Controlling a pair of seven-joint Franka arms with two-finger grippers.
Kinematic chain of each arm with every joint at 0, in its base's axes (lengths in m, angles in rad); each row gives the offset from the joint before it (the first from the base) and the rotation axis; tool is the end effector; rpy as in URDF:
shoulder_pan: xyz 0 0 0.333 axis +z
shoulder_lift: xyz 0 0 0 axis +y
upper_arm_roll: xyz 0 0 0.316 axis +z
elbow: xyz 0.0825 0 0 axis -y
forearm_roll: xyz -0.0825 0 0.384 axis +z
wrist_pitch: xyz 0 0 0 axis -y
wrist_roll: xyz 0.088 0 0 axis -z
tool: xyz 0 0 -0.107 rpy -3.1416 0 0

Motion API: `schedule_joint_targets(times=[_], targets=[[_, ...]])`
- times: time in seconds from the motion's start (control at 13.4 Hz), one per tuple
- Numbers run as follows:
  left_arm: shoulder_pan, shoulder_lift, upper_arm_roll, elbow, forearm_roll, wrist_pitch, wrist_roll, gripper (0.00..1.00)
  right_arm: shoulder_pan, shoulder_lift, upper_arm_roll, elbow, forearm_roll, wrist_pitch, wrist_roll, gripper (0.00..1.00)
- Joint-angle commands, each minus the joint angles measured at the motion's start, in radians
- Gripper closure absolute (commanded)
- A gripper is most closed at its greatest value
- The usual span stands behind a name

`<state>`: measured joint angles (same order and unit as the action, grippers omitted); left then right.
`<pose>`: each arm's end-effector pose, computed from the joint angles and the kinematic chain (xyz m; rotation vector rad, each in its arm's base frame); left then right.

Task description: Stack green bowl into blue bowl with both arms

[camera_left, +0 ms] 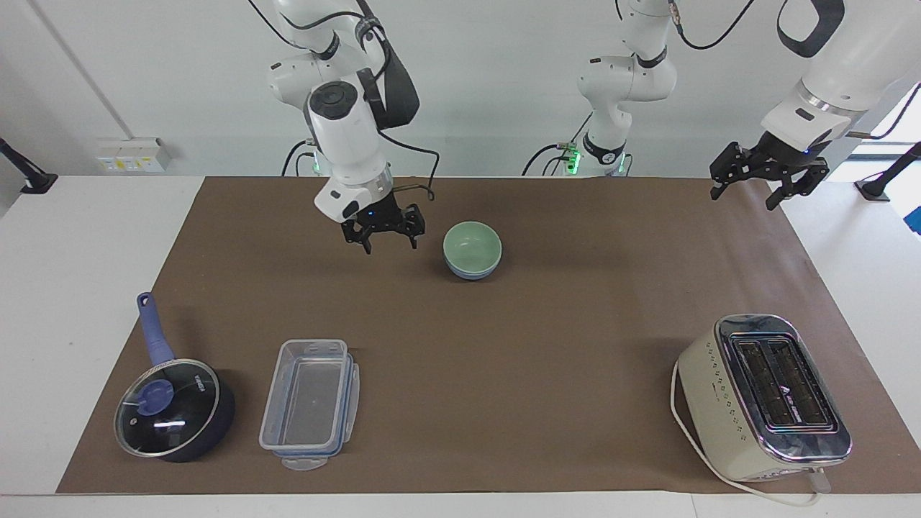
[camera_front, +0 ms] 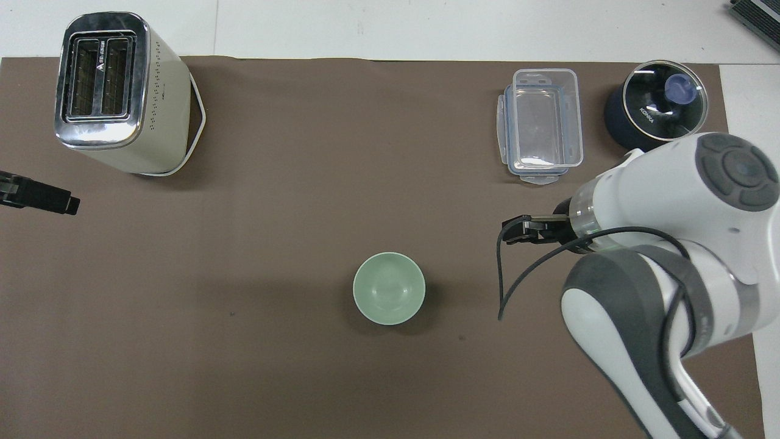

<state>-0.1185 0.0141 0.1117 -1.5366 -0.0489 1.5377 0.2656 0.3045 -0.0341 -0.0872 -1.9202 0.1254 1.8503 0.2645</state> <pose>0.5557 -0.0096 0.6300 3.0641 -0.4220 -0.0104 0.5318 0.1270 0.5014 -3.0267 0.1270 0.0974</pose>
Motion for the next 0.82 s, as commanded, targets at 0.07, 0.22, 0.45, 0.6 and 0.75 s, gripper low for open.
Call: schedule_joint_targets(times=[0.07,0.22,0.45,0.6,0.75], targets=[[-0.006,0.007,-0.001,0.021,0.021,-0.014,-0.011,0.00,-0.128,-0.042,0.007,0.003,-0.013,-0.089,-0.025,0.00],[-0.004,0.006,-0.001,0.019,0.018,-0.016,-0.014,0.00,-0.182,-0.047,0.009,0.001,-0.041,-0.117,-0.054,0.00],[-0.004,0.004,-0.001,0.018,0.018,-0.017,-0.014,0.00,-0.267,-0.056,0.009,0.000,-0.047,-0.132,-0.141,0.00],[-0.004,0.004,-0.001,0.018,0.018,-0.017,-0.012,0.00,-0.315,-0.056,0.007,0.004,-0.061,-0.128,-0.223,0.00],[-0.004,0.004,-0.001,0.018,0.018,-0.017,-0.012,0.00,-0.335,-0.055,0.009,0.053,-0.093,-0.129,-0.267,0.00]])
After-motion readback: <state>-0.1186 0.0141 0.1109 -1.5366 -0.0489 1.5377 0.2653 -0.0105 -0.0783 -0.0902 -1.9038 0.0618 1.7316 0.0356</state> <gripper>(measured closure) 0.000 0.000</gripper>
